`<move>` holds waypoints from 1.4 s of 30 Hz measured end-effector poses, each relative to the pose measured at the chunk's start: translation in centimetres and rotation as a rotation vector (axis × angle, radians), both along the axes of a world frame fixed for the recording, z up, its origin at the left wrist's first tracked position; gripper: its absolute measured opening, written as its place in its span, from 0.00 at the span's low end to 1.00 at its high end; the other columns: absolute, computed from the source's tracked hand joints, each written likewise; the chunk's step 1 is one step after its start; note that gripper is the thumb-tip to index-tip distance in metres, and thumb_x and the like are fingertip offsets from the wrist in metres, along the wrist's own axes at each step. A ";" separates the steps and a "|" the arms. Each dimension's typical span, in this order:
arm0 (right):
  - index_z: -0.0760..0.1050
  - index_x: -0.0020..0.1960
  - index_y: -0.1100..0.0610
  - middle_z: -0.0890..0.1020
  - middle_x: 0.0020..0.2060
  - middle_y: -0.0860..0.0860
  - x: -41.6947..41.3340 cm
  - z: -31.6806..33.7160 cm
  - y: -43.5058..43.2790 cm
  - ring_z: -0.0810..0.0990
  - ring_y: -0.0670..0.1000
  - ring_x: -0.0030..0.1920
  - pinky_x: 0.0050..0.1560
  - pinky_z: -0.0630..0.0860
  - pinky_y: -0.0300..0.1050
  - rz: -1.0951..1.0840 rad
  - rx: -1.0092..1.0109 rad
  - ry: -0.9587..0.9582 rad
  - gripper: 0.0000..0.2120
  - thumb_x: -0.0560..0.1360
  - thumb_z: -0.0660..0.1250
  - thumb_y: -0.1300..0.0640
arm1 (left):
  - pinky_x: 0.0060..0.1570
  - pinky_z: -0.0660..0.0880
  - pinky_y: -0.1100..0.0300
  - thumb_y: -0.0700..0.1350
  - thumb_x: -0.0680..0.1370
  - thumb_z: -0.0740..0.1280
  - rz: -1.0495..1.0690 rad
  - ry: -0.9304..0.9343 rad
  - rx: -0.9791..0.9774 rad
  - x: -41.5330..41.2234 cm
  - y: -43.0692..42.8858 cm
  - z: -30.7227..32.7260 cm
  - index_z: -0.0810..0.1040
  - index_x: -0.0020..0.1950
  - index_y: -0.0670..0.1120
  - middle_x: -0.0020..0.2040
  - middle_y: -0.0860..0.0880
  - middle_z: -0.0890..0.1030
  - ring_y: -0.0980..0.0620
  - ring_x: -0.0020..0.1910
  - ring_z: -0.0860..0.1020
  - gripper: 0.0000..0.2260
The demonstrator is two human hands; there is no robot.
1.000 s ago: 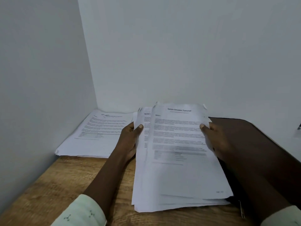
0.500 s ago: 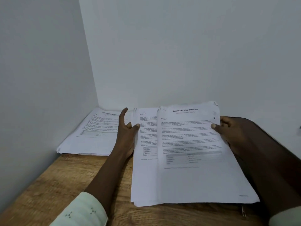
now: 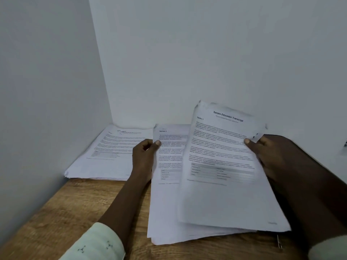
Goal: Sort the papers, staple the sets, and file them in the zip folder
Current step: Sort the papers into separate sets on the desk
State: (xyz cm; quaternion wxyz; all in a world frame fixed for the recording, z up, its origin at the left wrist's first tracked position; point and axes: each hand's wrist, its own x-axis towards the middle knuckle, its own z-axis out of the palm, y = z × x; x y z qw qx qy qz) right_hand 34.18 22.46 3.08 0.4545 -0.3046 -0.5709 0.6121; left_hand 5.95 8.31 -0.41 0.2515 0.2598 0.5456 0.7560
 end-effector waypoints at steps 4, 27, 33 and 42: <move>0.79 0.58 0.58 0.85 0.53 0.55 -0.9 -1.4 1.1 0.85 0.55 0.53 0.45 0.83 0.43 0.017 0.065 -0.008 0.10 0.76 0.69 0.59 | 0.59 0.78 0.50 0.42 0.80 0.68 0.126 0.109 -0.062 -0.3 0.3 -0.4 0.85 0.51 0.43 0.51 0.47 0.86 0.44 0.54 0.82 0.06; 0.79 0.57 0.59 0.85 0.51 0.59 -4.1 -1.5 -0.7 0.84 0.63 0.52 0.58 0.76 0.68 0.021 0.154 -0.060 0.29 0.62 0.78 0.44 | 0.60 0.77 0.45 0.48 0.82 0.63 -0.425 0.048 0.049 1.8 0.0 1.6 0.74 0.69 0.46 0.62 0.42 0.82 0.42 0.60 0.81 0.16; 0.79 0.56 0.59 0.85 0.50 0.58 -4.4 -0.8 -0.8 0.84 0.60 0.53 0.59 0.77 0.64 0.000 0.153 -0.005 0.18 0.72 0.74 0.50 | 0.46 0.82 0.54 0.38 0.80 0.65 -0.335 0.139 0.043 1.9 -0.3 1.9 0.78 0.61 0.40 0.54 0.42 0.85 0.43 0.52 0.84 0.10; 0.79 0.57 0.57 0.85 0.52 0.53 -2.8 2.6 -2.8 0.85 0.54 0.52 0.53 0.81 0.50 0.036 0.235 -0.043 0.11 0.75 0.71 0.57 | 0.41 0.82 0.59 0.45 0.83 0.61 -0.202 0.158 0.140 3.1 -0.7 6.4 0.78 0.59 0.38 0.50 0.44 0.85 0.48 0.46 0.85 0.13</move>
